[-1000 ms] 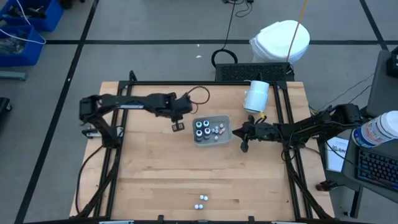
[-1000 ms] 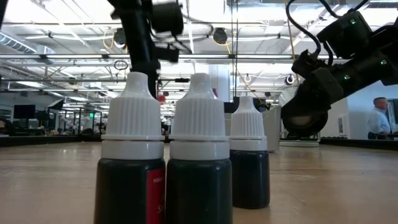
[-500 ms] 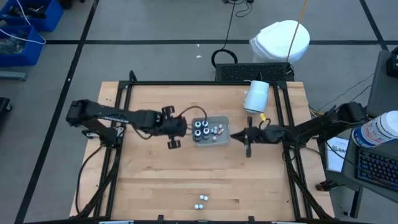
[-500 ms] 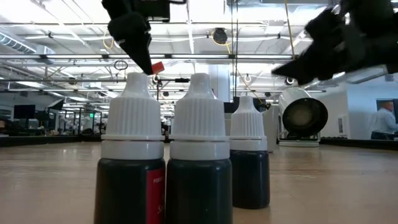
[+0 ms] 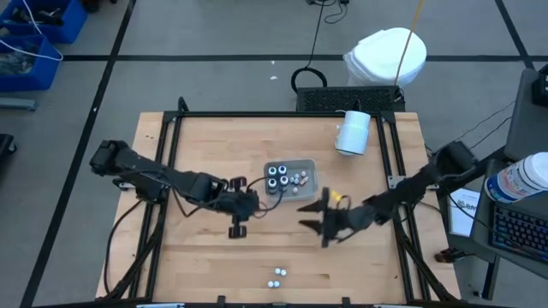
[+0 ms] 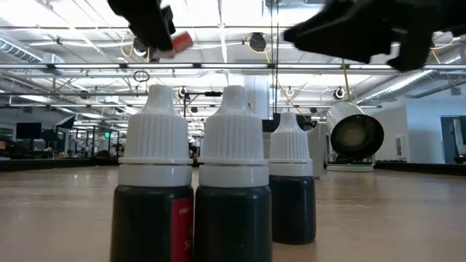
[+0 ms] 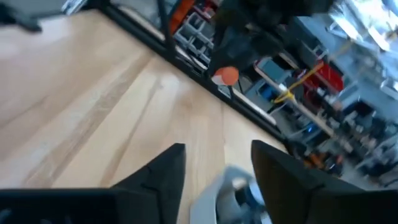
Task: Pick & Place food coloring
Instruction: Put the small yellow food coloring bottle into the gray bin
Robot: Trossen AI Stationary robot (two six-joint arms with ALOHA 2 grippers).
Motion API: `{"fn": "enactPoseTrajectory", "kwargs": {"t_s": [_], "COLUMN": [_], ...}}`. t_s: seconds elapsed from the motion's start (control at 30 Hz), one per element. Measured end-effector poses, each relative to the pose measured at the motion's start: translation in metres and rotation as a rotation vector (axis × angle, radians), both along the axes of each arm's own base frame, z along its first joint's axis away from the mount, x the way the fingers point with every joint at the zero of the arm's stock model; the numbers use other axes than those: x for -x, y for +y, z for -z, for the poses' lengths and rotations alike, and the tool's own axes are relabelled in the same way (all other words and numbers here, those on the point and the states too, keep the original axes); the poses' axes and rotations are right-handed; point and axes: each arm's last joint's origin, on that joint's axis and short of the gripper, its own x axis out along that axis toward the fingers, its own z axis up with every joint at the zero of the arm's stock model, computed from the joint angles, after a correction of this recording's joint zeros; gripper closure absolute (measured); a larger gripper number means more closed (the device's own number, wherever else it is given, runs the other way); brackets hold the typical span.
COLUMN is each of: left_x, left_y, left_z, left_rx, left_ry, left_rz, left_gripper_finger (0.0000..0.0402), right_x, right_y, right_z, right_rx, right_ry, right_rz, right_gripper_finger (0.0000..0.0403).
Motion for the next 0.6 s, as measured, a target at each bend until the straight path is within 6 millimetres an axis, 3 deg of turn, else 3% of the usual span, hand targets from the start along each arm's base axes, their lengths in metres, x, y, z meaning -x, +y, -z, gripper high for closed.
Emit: {"fn": "enactPoseTrajectory", "kwargs": {"t_s": [0.17, 0.33, 0.6], "left_x": [0.003, 0.003, -0.012], "left_y": [-0.022, -0.039, -0.052], "left_z": [0.001, 0.016, 0.052], "left_rx": [0.077, 0.108, 0.153], "left_ry": [0.004, 0.070, 0.188], "left_rz": [0.073, 0.104, 0.150], "left_gripper_finger": [0.0338, 0.0338, 0.0338], "right_x": [-0.040, -0.070, -0.088], "right_y": [0.022, 0.038, 0.050], "right_z": [0.012, 0.020, 0.031], "right_rx": [0.183, 0.298, 0.410], "right_ry": [0.047, 0.061, 0.058], "right_rz": [-0.029, -0.049, -0.077], "right_gripper_finger": [0.0202, 0.0201, 0.0205]}}
